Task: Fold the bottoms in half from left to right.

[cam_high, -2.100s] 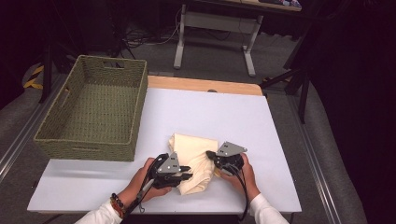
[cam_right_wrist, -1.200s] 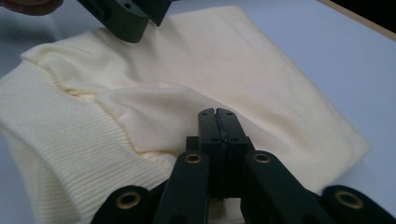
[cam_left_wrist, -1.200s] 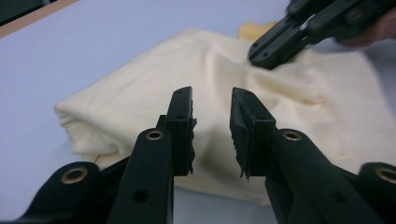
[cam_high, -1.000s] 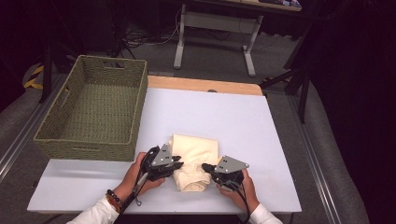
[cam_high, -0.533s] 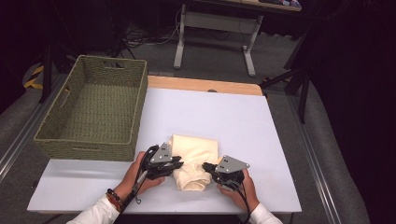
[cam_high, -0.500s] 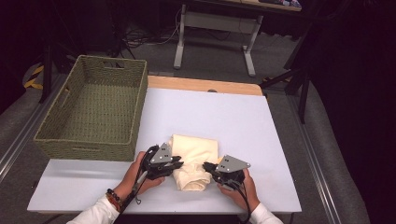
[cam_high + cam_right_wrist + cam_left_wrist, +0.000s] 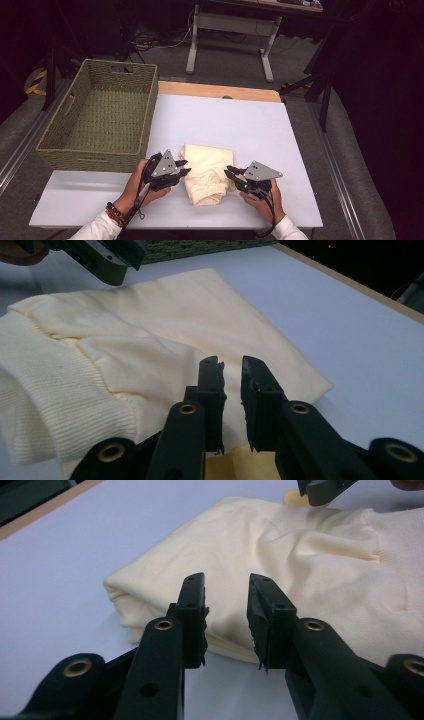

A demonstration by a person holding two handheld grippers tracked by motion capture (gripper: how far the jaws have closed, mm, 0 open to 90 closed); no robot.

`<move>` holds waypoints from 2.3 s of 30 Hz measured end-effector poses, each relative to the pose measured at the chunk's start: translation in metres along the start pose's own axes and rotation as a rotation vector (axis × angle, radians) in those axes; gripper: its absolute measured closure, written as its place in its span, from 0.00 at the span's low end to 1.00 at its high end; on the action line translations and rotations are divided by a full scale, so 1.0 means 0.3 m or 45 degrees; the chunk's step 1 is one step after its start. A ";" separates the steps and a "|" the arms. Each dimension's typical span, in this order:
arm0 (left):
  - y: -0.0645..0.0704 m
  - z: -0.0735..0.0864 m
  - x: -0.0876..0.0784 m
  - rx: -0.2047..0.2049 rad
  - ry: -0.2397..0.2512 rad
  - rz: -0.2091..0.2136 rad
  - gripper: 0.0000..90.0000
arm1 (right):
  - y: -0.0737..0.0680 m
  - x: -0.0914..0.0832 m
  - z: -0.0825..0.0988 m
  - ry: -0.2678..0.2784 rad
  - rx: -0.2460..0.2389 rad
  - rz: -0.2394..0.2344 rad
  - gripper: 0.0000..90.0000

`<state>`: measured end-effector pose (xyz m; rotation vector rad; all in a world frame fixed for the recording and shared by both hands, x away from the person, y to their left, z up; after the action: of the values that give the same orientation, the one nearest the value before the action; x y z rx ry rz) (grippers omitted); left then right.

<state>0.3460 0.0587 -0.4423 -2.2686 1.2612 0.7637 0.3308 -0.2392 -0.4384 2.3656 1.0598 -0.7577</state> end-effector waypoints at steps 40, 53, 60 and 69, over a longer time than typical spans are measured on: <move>0.001 0.198 -0.204 -0.065 0.112 -0.159 0.23 | 0.029 -0.147 0.116 0.090 0.018 0.207 0.28; -0.005 0.259 -0.218 -0.186 0.102 -0.154 0.17 | 0.048 -0.136 0.148 0.059 0.086 0.187 0.26; -0.012 0.268 -0.212 -0.194 0.071 -0.175 0.17 | 0.051 -0.125 0.147 0.048 0.085 0.183 0.26; -0.007 0.271 -0.219 -0.193 0.082 -0.159 0.17 | 0.057 -0.121 0.139 0.062 0.105 0.189 0.24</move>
<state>0.2986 0.1501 -0.4610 -2.4855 1.1103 0.7699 0.3112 -0.2933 -0.4439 2.5116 0.8756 -0.7057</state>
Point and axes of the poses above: each handheld gripper's, and its own axes: x roughly forward along the jaws, z roughly out of its underside, y roughly to its right, the point moved 1 cm from there along x, roughly forward along the jaws, and after that the axes turned 10 degrees about -y, right-handed, at the moved point
